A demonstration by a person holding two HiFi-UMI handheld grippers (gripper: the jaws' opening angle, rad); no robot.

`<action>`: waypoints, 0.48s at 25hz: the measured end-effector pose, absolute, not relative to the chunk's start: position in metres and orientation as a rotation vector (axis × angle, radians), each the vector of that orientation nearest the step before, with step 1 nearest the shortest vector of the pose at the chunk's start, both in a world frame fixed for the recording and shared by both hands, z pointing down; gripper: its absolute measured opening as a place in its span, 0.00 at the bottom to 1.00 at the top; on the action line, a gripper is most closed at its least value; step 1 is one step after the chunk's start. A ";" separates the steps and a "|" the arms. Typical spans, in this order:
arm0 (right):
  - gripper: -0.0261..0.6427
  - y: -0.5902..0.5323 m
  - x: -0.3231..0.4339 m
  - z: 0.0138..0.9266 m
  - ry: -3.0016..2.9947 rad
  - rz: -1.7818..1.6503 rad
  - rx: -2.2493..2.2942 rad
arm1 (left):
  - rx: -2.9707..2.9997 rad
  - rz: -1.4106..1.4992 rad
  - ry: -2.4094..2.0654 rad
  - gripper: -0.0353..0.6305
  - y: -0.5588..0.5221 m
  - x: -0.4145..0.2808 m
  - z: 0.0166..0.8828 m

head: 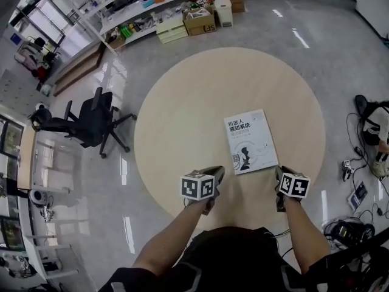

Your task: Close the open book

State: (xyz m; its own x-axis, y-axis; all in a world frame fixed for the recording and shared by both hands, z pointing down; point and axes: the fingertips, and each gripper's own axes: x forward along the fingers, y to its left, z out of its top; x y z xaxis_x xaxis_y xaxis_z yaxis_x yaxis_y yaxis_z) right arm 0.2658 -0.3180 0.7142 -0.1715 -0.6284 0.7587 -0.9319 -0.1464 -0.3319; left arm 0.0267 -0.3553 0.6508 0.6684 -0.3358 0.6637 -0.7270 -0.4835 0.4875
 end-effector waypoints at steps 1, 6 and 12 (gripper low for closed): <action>0.17 -0.321 0.265 0.707 -1.815 1.233 1.760 | 2.094 0.616 -0.828 0.03 -0.356 0.024 0.648; 0.07 -0.348 0.250 0.652 -2.016 1.144 1.761 | 2.130 0.524 -0.888 0.03 -0.363 0.005 0.626; 0.04 -0.364 0.215 0.586 -2.248 0.981 1.633 | 2.165 0.436 -0.956 0.03 -0.362 -0.011 0.599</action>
